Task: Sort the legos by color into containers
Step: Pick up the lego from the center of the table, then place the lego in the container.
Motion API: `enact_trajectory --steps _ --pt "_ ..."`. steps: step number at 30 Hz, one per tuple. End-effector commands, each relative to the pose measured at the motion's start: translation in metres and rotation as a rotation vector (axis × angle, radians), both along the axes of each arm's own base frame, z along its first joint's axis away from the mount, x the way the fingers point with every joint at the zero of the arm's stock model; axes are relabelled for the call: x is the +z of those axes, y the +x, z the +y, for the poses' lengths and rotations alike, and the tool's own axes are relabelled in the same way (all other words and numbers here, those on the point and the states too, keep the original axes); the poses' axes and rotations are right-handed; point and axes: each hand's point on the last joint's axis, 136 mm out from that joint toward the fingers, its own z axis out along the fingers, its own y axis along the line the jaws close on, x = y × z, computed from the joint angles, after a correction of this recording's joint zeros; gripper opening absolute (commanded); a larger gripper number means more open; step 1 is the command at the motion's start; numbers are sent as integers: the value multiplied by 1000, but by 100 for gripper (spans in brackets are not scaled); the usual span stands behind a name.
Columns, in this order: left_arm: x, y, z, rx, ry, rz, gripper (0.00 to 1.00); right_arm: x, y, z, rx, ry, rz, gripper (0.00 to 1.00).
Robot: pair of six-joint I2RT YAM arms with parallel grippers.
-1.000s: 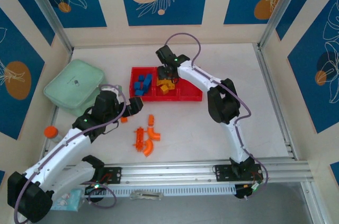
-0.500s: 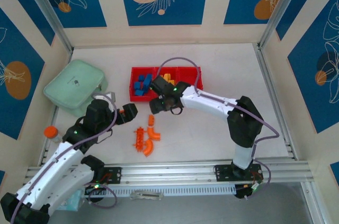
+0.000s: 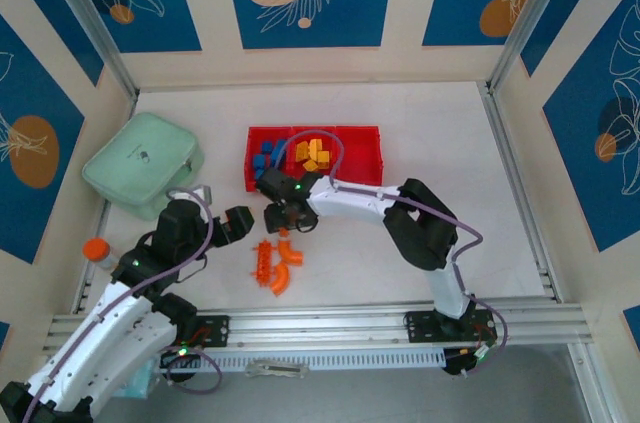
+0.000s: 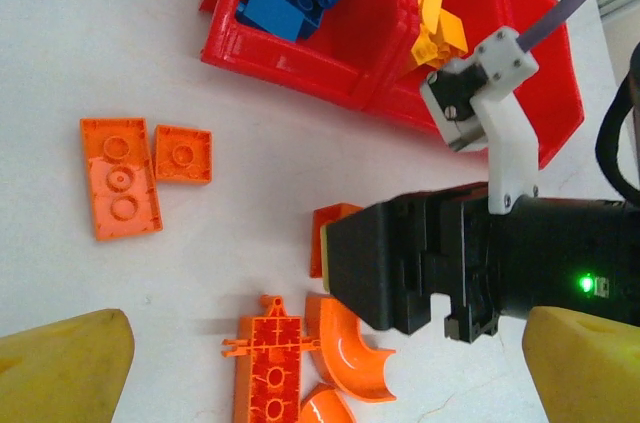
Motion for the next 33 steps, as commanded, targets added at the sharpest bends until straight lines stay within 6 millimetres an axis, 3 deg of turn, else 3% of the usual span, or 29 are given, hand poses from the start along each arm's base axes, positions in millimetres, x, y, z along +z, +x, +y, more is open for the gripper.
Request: enact_trajectory --steps 1,10,14,18,24,33 --pt "-6 1 6 28 15 12 99 -12 0 5 -7 -25 17 56" --pt "-9 2 4 23 9 15 99 -22 -2 3 1 -51 28 37" --pt "-7 3 3 20 5 13 99 -7 1 2 15 -34 -4 27" --pt "2 4 -1 3 -6 2 99 19 5 -10 16 -18 -61 23" --pt "10 10 -14 -40 -43 -9 99 65 24 -57 -57 -13 -152 22" --pt "19 25 -54 -156 -79 -48 99 93 75 -163 -228 -43 -218 22"
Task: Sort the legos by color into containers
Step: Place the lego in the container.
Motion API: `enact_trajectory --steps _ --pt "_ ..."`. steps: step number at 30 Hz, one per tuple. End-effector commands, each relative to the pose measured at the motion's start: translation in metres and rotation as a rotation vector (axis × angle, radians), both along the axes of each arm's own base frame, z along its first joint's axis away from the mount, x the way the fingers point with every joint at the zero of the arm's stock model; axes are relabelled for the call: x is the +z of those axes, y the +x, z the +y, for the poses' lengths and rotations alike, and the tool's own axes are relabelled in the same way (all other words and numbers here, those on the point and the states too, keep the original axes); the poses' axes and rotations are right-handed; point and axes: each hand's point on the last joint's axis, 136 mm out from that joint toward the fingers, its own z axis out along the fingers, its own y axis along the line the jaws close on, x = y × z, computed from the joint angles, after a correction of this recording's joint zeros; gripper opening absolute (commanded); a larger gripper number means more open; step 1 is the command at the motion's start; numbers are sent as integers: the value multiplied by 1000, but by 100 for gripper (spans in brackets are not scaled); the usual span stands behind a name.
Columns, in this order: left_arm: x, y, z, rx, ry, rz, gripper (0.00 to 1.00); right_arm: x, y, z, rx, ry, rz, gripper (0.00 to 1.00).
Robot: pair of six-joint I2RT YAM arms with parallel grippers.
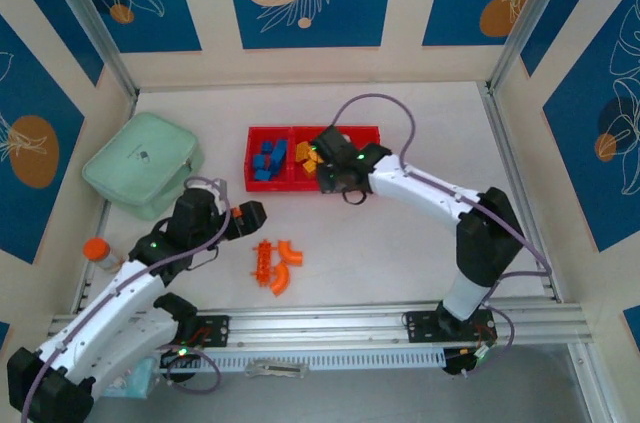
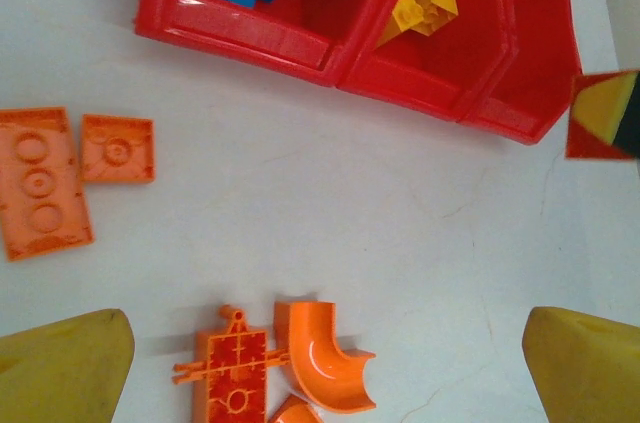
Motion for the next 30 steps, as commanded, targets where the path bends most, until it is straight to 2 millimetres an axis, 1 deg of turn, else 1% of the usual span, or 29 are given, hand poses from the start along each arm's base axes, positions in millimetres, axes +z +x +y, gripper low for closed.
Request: enact_trajectory --steps 1,4,5,8,12,15,17,20,23,25,27,30 --pt "30 10 -25 -69 -53 -96 99 0 13 -41 -40 -47 -6 22" --pt "28 15 -40 -93 -46 -106 99 -4 39 -72 -114 -66 0 22" --pt "28 16 -44 -98 -48 -108 99 -7 46 -80 -130 -67 6 22" --pt "24 20 -61 -121 -50 -108 99 -15 69 -93 -150 -54 4 22" --pt "20 27 -72 -129 -35 -104 99 -24 99 -109 -187 -80 9 22" --pt "19 31 -77 -131 -40 -105 99 -30 117 -105 -170 -48 22 21" --pt "19 33 -78 -131 -33 -104 99 -29 126 -101 -164 -57 18 21" --pt "19 35 -78 -128 -27 -108 99 -31 134 -95 -148 -63 10 23" --pt "17 36 -77 -120 -18 -108 99 -42 140 -91 -138 -74 41 26" --pt "16 36 -76 -119 -12 -107 99 -45 142 -88 -129 -84 45 31" --pt "17 36 -75 -119 -6 -108 99 -38 142 -83 -117 -79 32 38" --pt "19 36 -73 -114 -2 -115 99 -16 137 -73 -93 -64 -13 49"
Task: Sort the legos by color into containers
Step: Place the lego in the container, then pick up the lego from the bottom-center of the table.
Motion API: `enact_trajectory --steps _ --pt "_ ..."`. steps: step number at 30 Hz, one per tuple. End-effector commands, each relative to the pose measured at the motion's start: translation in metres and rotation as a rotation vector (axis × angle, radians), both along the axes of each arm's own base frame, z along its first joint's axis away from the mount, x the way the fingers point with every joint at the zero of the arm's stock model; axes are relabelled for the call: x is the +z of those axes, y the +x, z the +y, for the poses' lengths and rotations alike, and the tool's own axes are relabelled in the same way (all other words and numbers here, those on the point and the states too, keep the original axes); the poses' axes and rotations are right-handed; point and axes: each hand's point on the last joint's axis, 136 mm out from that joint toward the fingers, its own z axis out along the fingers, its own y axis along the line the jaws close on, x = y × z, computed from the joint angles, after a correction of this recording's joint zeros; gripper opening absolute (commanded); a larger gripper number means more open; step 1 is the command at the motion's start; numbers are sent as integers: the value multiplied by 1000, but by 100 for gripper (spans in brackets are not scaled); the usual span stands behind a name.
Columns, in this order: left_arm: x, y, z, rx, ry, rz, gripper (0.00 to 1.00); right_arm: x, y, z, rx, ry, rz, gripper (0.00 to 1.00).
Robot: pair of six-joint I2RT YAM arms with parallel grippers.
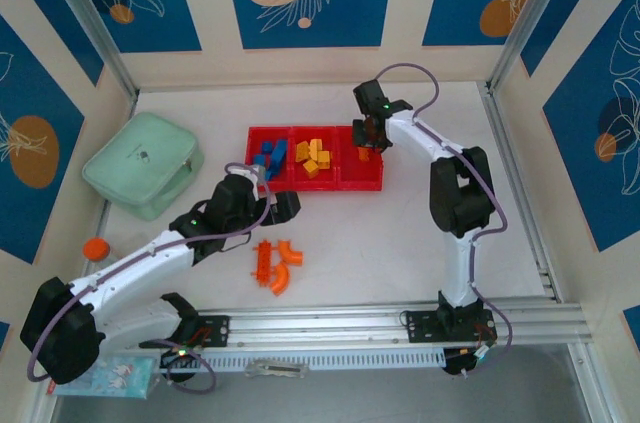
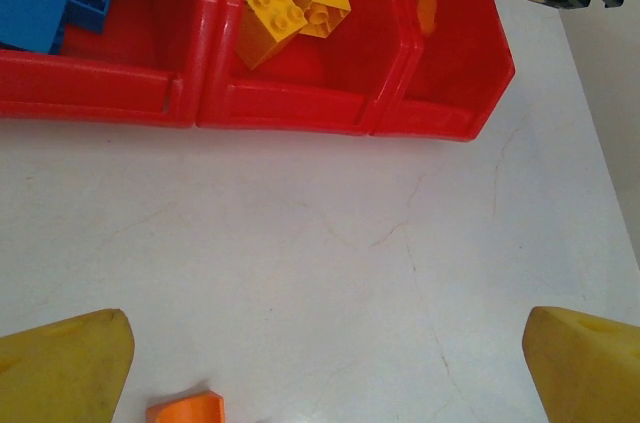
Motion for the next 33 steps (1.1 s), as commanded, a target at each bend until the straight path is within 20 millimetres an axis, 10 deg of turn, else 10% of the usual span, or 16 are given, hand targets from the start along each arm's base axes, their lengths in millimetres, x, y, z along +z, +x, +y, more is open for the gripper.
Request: enact_trajectory --steps 1,6,21,33 --pt "17 4 -1 4 -2 -47 99 33 -9 13 46 15 -39 51" --pt "20 -2 17 45 40 -57 99 57 -55 47 157 82 -58 54" --pt "2 -63 104 234 125 25 99 -9 -270 145 758 78 157 71" --pt "-3 -73 120 271 141 41 99 -49 -317 168 950 -3 188 82"
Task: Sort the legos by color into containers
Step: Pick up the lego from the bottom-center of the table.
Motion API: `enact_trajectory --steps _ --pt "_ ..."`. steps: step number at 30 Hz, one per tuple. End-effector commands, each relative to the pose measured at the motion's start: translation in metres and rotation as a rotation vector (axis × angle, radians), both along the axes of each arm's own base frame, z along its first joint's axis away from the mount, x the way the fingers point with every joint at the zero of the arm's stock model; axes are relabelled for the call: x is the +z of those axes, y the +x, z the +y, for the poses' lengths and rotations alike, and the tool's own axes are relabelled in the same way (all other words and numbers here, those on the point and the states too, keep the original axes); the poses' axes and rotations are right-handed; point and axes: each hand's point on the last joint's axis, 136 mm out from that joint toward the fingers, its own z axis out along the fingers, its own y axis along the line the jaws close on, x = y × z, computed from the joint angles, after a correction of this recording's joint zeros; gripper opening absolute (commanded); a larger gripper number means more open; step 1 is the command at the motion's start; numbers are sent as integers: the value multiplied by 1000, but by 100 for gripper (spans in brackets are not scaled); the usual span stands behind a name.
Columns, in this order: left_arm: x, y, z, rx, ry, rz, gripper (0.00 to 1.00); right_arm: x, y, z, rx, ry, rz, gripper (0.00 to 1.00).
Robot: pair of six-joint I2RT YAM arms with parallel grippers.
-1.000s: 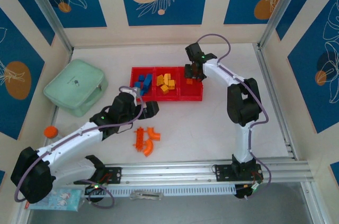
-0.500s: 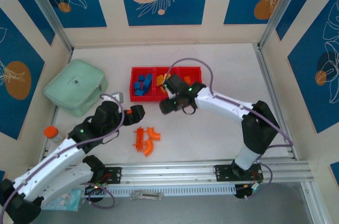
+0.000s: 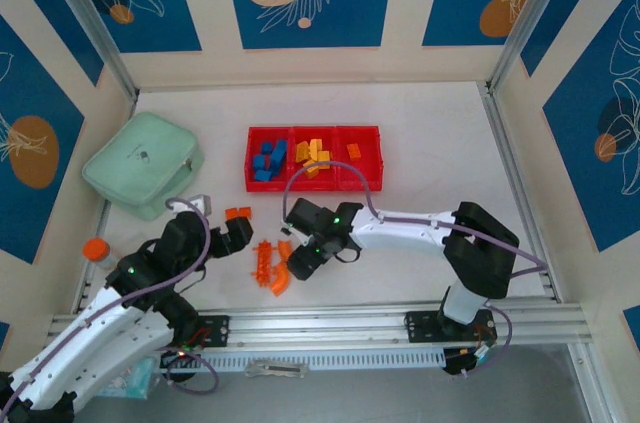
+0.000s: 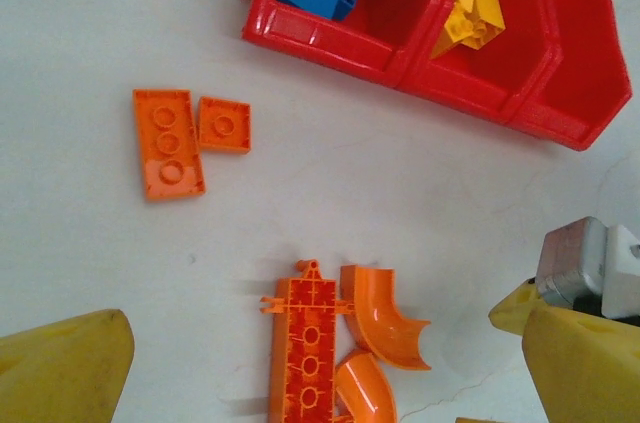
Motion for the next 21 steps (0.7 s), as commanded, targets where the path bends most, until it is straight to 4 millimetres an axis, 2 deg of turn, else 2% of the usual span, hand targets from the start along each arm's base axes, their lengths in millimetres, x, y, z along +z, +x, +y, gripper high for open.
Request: enact_trajectory --steps 1,4,14,19,21 --pt "-8 -2 10 38 24 19 99 -9 -1 9 45 -10 -7 82" --pt "-8 -2 12 46 34 20 99 -17 -1 15 62 -26 -16 84" --pt "-7 -2 13 49 35 11 99 -31 21 29 67 -68 -81 83" --pt "-5 -1 14 48 37 6 99 -34 26 42 89 -58 -92 78" --pt "-5 -1 14 48 39 4 99 -37 28 44 94 -63 -91 72"
